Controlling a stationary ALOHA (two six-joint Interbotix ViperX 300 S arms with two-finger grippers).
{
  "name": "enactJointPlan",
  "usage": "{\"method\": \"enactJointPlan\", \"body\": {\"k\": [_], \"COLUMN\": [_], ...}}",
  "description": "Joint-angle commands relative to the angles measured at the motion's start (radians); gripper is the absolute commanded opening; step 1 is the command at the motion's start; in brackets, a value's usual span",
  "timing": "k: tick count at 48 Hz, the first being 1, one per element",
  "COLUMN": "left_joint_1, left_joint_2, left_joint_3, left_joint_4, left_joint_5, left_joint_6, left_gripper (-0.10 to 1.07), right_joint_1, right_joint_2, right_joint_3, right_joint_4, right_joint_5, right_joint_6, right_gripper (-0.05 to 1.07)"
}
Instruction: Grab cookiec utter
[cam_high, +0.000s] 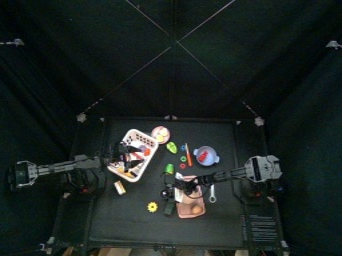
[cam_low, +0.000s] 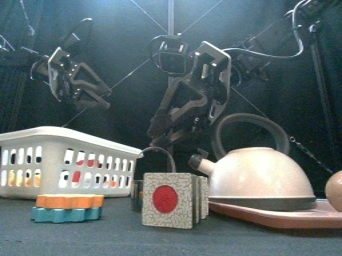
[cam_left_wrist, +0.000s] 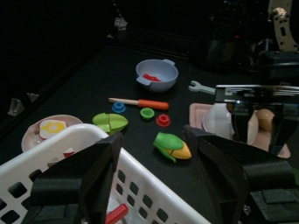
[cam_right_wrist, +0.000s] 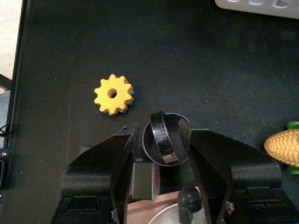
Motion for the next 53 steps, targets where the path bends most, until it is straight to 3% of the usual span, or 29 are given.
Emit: {"method": "enactJointPlan", "body": {"k": [1,17,33,53], "left_joint_1": [0.002,0.002,0.002,0.002], "left_joint_2": [0.002,0.002,0.002,0.002], "left_joint_3": [-0.011,-0.011,-0.009,-0.008], "left_joint_4": [0.0,-0.002,0.0,-0.002], "left_joint_5": [-0.009,-0.009,-0.011,-0.009], "left_joint_6": [0.0,0.0,0.002,0.002], "left_gripper": [0.93,0.93,0.93,0.93], "right_joint_1": [0.002,-0.006,-0.012,-0.015], "right_joint_2": [-0.009,0.015,0.011,-0.012], "right_joint_3": [-0.012,-0.018,-0.029,-0.069], "right_joint_4": [-0.009,-0.015,-0.018,-0.023], "right_joint_5": [-0.002,-0.002,0.003,0.003], "right_joint_6": [0.0,0.0,0.0,0.0], "right_gripper": [0.8,0.76,0.61,0.6]}}
